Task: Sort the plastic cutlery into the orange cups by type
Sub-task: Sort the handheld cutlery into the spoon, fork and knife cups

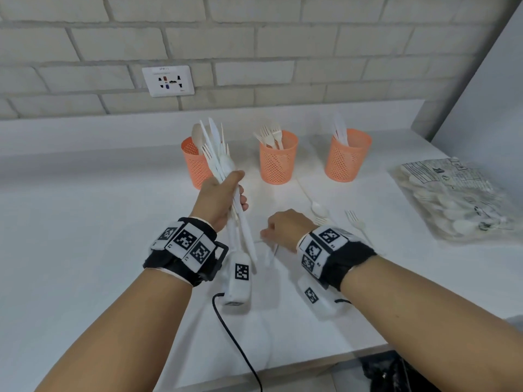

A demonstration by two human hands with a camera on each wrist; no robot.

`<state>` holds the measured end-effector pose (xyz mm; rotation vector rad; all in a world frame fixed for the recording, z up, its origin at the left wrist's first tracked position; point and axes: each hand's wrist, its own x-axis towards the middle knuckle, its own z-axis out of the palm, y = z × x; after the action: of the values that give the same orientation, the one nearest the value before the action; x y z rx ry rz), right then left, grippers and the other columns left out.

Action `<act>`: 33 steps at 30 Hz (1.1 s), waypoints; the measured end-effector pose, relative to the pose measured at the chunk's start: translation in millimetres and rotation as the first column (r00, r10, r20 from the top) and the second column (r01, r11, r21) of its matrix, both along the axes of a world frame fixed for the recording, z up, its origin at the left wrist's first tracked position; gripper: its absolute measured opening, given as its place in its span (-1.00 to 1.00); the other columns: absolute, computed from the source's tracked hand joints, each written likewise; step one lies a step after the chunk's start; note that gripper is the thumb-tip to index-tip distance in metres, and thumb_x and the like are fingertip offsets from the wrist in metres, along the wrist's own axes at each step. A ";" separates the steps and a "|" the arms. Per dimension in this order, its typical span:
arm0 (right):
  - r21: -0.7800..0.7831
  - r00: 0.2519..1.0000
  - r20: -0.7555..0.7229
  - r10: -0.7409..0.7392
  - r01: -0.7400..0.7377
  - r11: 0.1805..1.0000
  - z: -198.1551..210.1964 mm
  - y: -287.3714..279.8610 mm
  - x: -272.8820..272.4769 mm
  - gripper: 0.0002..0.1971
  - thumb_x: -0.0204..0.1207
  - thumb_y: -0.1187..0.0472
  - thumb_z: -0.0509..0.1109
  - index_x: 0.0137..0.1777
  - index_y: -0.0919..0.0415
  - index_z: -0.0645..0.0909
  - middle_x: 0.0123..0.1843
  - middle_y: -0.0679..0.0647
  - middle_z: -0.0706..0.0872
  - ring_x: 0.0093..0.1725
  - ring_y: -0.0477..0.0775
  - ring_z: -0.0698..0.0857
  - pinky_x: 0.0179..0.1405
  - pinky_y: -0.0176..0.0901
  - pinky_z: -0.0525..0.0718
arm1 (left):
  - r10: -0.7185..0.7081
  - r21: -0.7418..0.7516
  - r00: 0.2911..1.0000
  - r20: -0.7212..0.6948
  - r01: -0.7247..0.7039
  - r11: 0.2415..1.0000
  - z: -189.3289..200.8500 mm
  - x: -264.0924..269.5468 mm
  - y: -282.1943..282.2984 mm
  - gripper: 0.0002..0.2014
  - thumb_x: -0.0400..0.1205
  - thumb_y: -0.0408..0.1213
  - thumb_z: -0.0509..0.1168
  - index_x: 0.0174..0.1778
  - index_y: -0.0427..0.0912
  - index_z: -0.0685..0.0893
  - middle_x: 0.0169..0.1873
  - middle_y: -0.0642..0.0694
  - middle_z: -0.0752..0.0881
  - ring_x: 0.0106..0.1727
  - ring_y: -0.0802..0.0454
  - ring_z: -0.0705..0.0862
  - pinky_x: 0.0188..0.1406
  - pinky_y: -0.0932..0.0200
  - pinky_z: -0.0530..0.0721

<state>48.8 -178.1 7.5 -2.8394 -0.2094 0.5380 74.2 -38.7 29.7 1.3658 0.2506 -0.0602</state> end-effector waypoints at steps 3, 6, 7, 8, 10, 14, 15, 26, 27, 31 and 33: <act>-0.088 1.000 0.019 -0.017 0.019 0.996 -10.0 10.7 0.8 -0.79 0.58 0.16 0.24 0.03 0.27 0.61 0.02 0.16 0.69 -0.06 0.17 0.65 -0.15 -0.15 0.55 | -0.014 0.007 1.000 0.008 0.014 1.000 0.8 -0.4 -0.6 -0.86 0.60 -0.26 0.32 -0.12 -0.22 0.48 -0.56 -0.07 0.43 -0.62 0.06 0.44 -0.58 0.24 0.52; -0.087 0.997 0.063 -0.039 0.045 0.995 -15.7 12.7 -0.3 -0.72 0.59 0.38 0.13 0.26 0.34 0.50 0.22 0.26 0.65 0.19 0.27 0.64 -0.03 -0.09 0.53 | -0.025 -0.003 1.000 0.010 0.025 1.000 2.0 -2.3 1.8 -0.86 0.60 -0.27 0.32 -0.17 -0.20 0.48 -0.54 -0.08 0.42 -0.60 0.06 0.41 -0.60 0.27 0.50; -0.061 0.994 0.082 -0.066 0.071 0.996 -16.0 11.6 -1.2 -0.69 0.59 0.39 0.12 0.33 0.34 0.41 0.24 0.28 0.62 0.22 0.29 0.62 -0.03 -0.07 0.52 | -0.025 -0.004 1.000 0.010 0.025 1.000 2.2 -3.2 3.0 -0.86 0.60 -0.28 0.33 -0.17 -0.20 0.48 -0.53 -0.08 0.42 -0.61 0.07 0.41 -0.60 0.28 0.50; -0.036 0.991 0.097 -0.093 0.097 0.995 -16.3 10.3 -1.6 -0.63 0.58 0.39 0.14 0.39 0.32 0.31 0.24 0.28 0.61 0.21 0.30 0.63 -0.03 -0.04 0.53 | -0.027 0.001 1.000 0.008 0.027 1.000 2.1 -4.1 4.4 -0.86 0.59 -0.30 0.34 -0.17 -0.21 0.49 -0.52 -0.08 0.42 -0.61 0.08 0.42 -0.60 0.28 0.51; 0.007 0.986 0.088 -0.141 0.141 0.990 -16.4 8.1 -2.8 -0.50 0.53 0.38 0.23 0.44 0.33 0.16 0.22 0.29 0.61 0.18 0.30 0.64 -0.01 0.00 0.58 | -0.039 0.023 0.999 0.007 0.039 0.999 1.3 -6.1 6.9 -0.88 0.57 -0.36 0.36 -0.17 -0.23 0.51 -0.50 -0.08 0.44 -0.59 0.09 0.43 -0.58 0.25 0.52; 0.104 0.978 0.022 -0.207 0.204 0.974 -12.9 -1.5 -1.9 -0.51 0.54 0.36 0.23 0.42 0.34 0.15 0.20 0.31 0.59 0.14 0.28 0.64 -0.04 -0.01 0.56 | -0.069 0.038 0.998 0.011 0.069 0.997 -3.0 -8.3 8.3 -0.88 0.53 -0.46 0.37 -0.19 -0.24 0.53 -0.47 -0.09 0.47 -0.57 0.09 0.46 -0.54 0.23 0.55; 0.144 0.976 0.005 -0.216 0.213 0.966 -11.0 -6.0 -0.6 -0.58 0.55 0.36 0.19 0.37 0.34 0.18 0.17 0.31 0.60 0.07 0.25 0.63 -0.10 -0.05 0.53 | -0.069 0.032 0.998 0.009 0.068 0.997 -4.2 -8.1 7.5 -0.88 0.53 -0.46 0.36 -0.19 -0.24 0.53 -0.47 -0.09 0.47 -0.58 0.10 0.46 -0.55 0.24 0.55; 0.911 0.966 -0.078 -0.246 0.169 0.377 30.6 -23.5 12.7 -0.70 0.61 0.10 0.29 0.28 0.14 0.39 -0.38 0.01 0.38 -0.56 -0.08 0.32 -0.67 -0.35 0.31 | -0.115 -0.091 0.993 -0.002 0.114 0.989 4.5 -3.4 -28.9 -0.88 0.57 -0.39 0.33 0.00 -0.31 0.58 -0.41 -0.09 0.63 -0.57 0.12 0.48 -0.54 0.27 0.56; 0.926 0.976 -0.079 -0.205 0.147 0.346 34.2 -23.0 12.5 -0.71 0.63 0.15 0.27 0.29 0.15 0.37 -0.38 0.02 0.41 -0.57 -0.09 0.32 -0.68 -0.37 0.32 | -0.136 -0.111 0.991 0.014 0.137 0.984 7.5 -3.1 -35.0 -0.89 0.59 -0.38 0.31 -0.01 -0.31 0.60 -0.48 -0.06 0.62 -0.58 0.12 0.48 -0.54 0.27 0.56; 0.942 0.981 -0.096 -0.168 0.144 0.303 40.4 -31.5 16.5 -0.78 0.70 0.23 0.10 0.28 0.25 0.41 -0.35 0.07 0.54 -0.54 -0.11 0.46 -0.57 -0.30 0.47 | -0.192 -0.198 0.977 0.096 0.207 0.958 15.6 -1.9 -58.3 -0.89 0.65 -0.37 0.25 -0.07 -0.36 0.62 -0.61 -0.14 0.48 -0.65 0.01 0.51 -0.61 0.19 0.60; 0.925 0.980 -0.092 -0.177 0.150 0.349 43.4 -41.7 20.0 -0.77 0.72 0.21 0.06 0.27 0.24 0.43 -0.34 0.06 0.57 -0.47 -0.06 0.55 -0.48 -0.28 0.60 | -0.201 -0.203 0.972 0.125 0.223 0.953 13.7 0.5 -66.7 -0.90 0.65 -0.39 0.25 -0.07 -0.34 0.64 -0.58 -0.15 0.50 -0.64 0.04 0.51 -0.62 0.23 0.58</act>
<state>68.9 -219.8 50.9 -1.6712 -0.1510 0.1970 74.7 -105.4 43.4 1.1702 0.0080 -0.1908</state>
